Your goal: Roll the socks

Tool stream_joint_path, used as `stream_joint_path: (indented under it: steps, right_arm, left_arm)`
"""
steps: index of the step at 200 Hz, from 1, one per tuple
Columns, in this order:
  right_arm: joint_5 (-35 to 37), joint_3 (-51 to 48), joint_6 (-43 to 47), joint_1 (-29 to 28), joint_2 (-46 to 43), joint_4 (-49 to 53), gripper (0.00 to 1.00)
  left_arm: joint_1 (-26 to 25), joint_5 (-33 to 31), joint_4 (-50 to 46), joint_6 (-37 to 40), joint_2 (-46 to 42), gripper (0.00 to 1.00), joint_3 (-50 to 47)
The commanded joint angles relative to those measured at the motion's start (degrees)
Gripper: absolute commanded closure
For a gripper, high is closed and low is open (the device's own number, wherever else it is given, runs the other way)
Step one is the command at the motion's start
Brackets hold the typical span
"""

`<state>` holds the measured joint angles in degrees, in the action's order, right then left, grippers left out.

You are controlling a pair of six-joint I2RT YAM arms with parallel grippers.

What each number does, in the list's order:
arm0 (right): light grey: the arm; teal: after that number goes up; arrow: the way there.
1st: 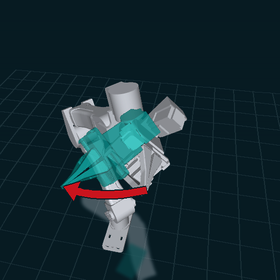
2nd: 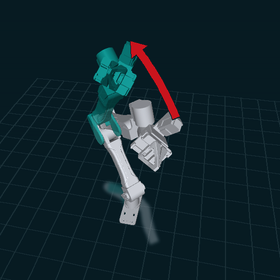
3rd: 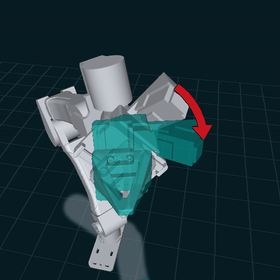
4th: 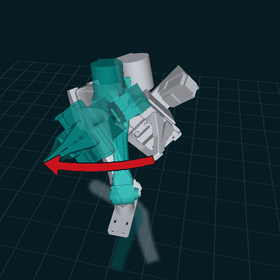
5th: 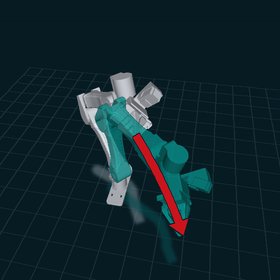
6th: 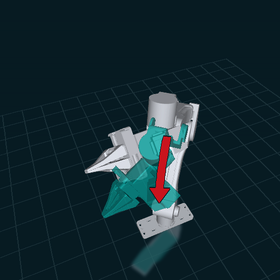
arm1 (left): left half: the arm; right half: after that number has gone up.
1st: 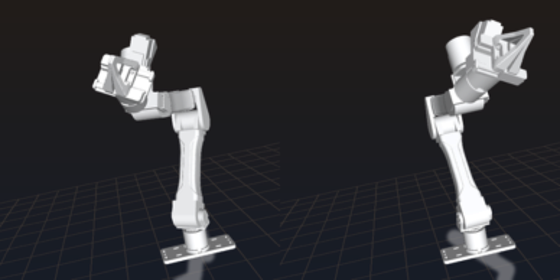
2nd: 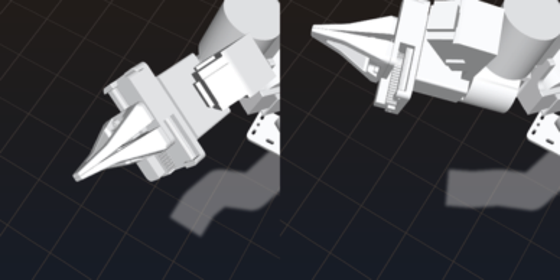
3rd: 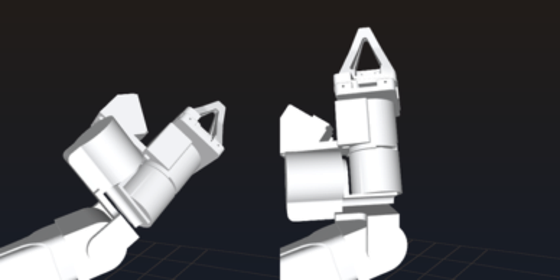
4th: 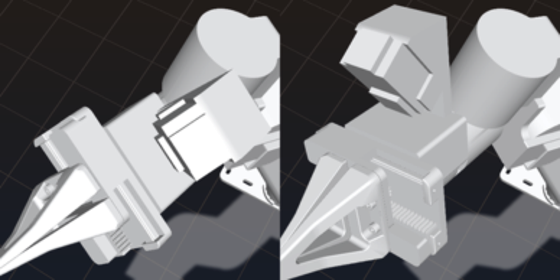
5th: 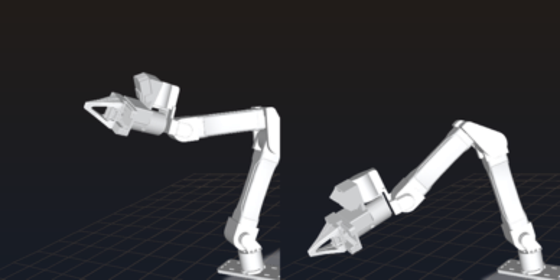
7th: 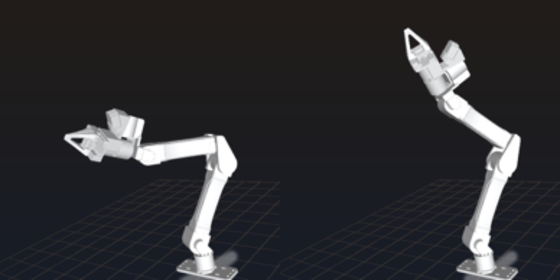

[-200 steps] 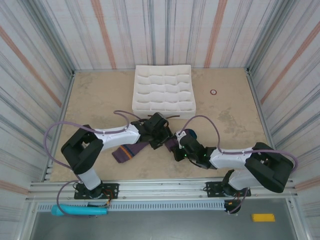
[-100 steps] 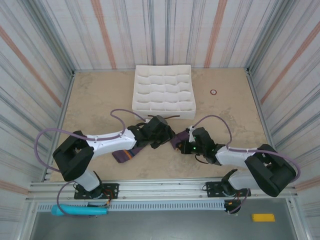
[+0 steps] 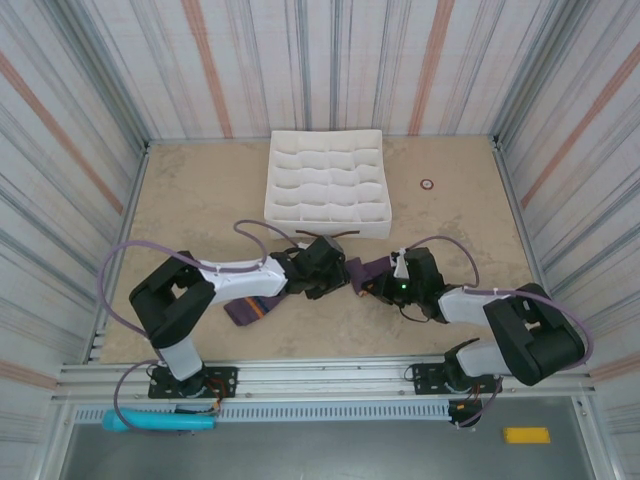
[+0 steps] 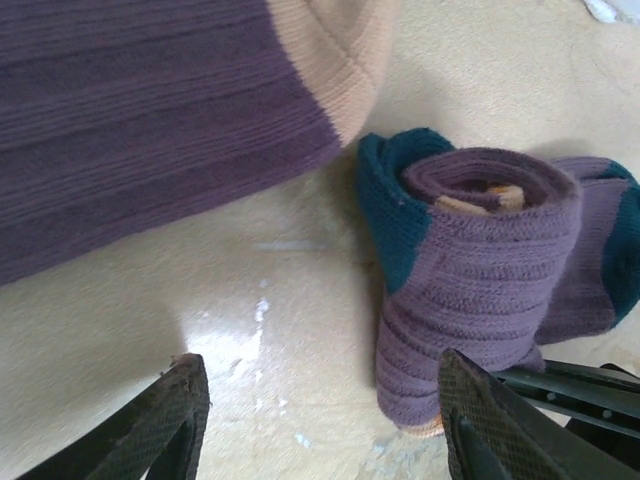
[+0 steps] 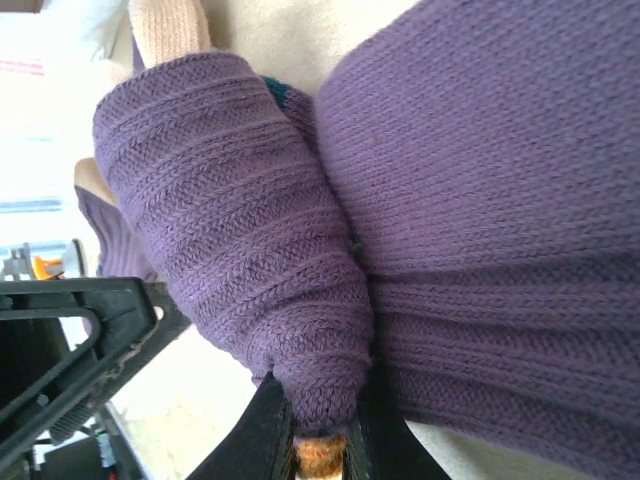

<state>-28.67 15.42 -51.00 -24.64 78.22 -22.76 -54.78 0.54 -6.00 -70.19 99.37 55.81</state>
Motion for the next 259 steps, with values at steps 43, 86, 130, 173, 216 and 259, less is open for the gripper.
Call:
stream_joint_path:
  steps: [43,86,130,173,216,259]
  right_arm:
    - [7.9,-3.5,-6.7,2.3,3.0,20.7,1.0]
    - [9.9,-4.0,-7.7,2.8,0.2,24.4,1.0]
    - [9.2,-4.3,-7.5,3.4,1.5,23.1,1.0]
    - [9.0,-4.9,-7.5,3.7,1.2,22.5,1.0]
    - [8.5,-5.8,-7.1,4.3,0.0,21.2,1.0]
    - [8.5,-6.2,-6.6,4.4,-0.6,20.7,1.0]
  left_arm:
    - [-0.3,1.0,3.3,4.2,4.7,0.43,4.8]
    - [-0.6,1.5,4.6,4.3,7.8,0.46,6.2]
    - [-1.0,1.9,4.8,5.2,10.5,0.47,9.1]
    - [-1.3,2.2,5.1,5.2,12.7,0.5,10.5]
    - [-1.4,3.2,6.8,4.2,14.8,0.54,11.1]
    - [-1.5,4.5,7.5,3.6,17.0,0.54,12.5]
